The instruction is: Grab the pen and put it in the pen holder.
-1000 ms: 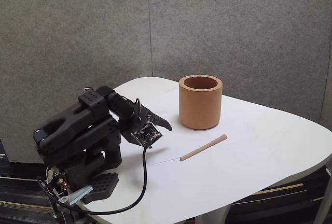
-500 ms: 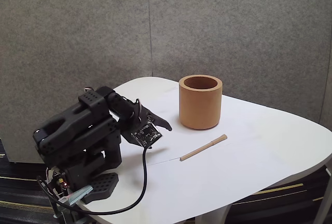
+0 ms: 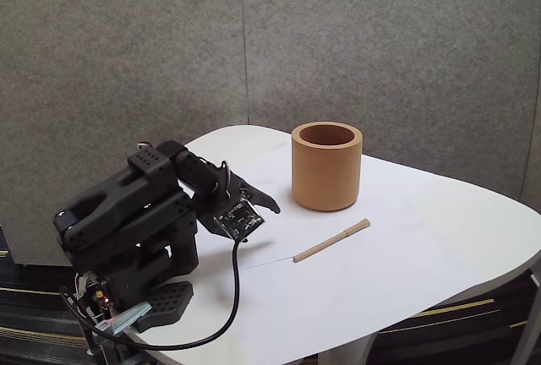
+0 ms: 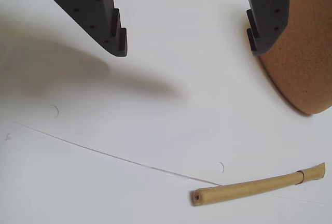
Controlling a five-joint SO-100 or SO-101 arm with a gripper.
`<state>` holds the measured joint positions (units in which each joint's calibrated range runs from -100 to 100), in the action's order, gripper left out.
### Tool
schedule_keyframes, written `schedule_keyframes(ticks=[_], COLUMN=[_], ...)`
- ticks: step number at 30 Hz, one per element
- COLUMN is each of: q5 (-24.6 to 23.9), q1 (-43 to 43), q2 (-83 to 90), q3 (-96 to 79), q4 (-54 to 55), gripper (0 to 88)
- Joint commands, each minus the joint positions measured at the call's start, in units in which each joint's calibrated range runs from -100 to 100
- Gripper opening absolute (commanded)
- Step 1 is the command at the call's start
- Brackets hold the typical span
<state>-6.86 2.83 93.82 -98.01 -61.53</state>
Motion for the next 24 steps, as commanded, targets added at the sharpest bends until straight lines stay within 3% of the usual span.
schedule_keyframes(ticks=[1, 16, 20, 24], q5=[0.3, 0.4, 0.3, 0.0], q1=[0.2, 0.2, 0.2, 0.4], q2=[0.1, -2.4, -14.3, -33.8], q3=[0.5, 22.0, 34.7, 57.9], q4=[0.6, 1.1, 4.2, 4.6], gripper=[33.0, 33.0, 33.0, 33.0])
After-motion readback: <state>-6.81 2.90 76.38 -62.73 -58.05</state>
